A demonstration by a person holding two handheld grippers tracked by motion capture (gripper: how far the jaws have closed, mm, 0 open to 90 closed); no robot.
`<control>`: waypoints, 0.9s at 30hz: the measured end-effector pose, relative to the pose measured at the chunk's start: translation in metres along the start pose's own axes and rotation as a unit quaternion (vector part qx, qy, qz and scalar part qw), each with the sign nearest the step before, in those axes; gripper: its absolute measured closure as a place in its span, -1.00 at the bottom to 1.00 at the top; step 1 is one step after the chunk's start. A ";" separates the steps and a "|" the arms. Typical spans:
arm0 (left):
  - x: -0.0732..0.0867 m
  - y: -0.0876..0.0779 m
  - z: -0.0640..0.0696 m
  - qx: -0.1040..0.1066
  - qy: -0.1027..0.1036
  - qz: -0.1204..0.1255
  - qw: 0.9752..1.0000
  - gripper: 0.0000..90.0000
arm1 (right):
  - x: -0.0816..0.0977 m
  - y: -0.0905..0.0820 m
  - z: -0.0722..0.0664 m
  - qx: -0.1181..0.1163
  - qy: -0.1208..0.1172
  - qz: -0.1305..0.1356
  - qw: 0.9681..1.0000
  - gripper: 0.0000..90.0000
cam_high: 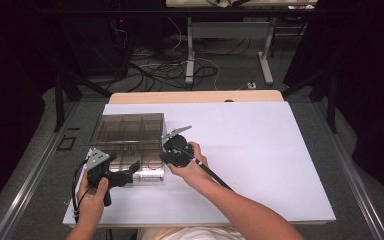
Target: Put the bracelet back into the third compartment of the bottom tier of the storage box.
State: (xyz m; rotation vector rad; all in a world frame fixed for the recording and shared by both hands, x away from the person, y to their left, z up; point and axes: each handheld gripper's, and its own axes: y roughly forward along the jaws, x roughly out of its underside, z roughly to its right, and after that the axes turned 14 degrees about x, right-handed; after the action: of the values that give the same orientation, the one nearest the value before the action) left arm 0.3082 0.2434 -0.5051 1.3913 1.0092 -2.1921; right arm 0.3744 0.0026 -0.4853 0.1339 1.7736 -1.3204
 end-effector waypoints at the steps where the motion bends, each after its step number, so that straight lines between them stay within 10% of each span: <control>1: 0.000 0.000 0.000 0.000 0.000 0.000 1.000 -0.91 | 0.000 0.001 -0.001 0.001 -0.001 0.000 1.000 0.94; 27: 0.000 0.001 0.000 0.000 0.001 0.005 1.000 -0.91 | 0.001 0.026 -0.019 0.003 -0.014 -0.015 1.000 0.94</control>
State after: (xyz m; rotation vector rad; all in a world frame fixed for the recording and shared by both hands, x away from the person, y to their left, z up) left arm 0.3082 0.2427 -0.5054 1.3967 1.0016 -2.1828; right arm 0.3774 0.0284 -0.5035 0.0913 1.7544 -1.3426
